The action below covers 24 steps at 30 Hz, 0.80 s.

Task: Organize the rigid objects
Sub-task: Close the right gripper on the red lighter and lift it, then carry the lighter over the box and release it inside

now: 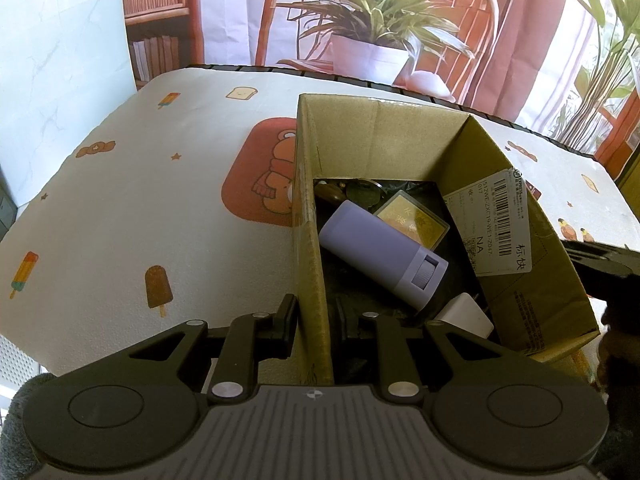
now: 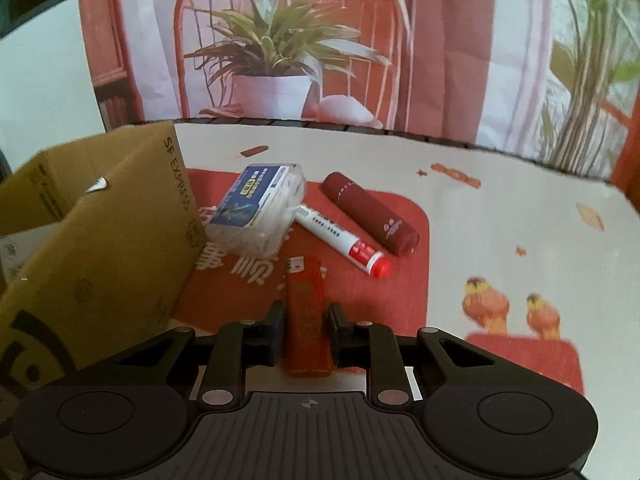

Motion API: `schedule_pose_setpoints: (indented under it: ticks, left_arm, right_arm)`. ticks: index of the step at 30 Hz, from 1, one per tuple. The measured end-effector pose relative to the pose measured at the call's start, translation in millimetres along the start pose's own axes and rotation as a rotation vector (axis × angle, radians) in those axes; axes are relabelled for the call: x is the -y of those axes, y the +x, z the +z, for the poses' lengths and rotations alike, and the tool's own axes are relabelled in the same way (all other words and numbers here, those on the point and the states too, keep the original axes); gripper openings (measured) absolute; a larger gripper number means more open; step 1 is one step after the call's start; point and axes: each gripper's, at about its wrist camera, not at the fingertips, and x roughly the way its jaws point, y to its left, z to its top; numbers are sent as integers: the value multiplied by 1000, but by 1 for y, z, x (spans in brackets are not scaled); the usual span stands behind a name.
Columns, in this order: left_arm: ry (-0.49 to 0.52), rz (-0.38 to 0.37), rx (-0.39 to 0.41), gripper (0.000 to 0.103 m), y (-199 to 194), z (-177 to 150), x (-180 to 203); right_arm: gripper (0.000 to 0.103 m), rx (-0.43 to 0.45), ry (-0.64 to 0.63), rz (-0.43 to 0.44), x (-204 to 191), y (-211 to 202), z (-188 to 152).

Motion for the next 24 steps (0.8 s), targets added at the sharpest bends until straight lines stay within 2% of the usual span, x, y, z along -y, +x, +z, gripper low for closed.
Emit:
schedule_pose_setpoints:
  ticks: [6,11,19,24]
  left_arm:
    - [1,1,-1,20,0,0,0]
    - [1,1,0,20,0,0,0]
    - [0,1,-1,20,0,0,1]
    - [1,1,-1,20,0,0,1]
  right_arm:
    - [21,44,120,65,11,-19,3]
    - [21,111,159,119,11,-40,13]
    - [21,244,53,233,-24,-85,42]
    - [21,249,-45,313,-57,-96,49]
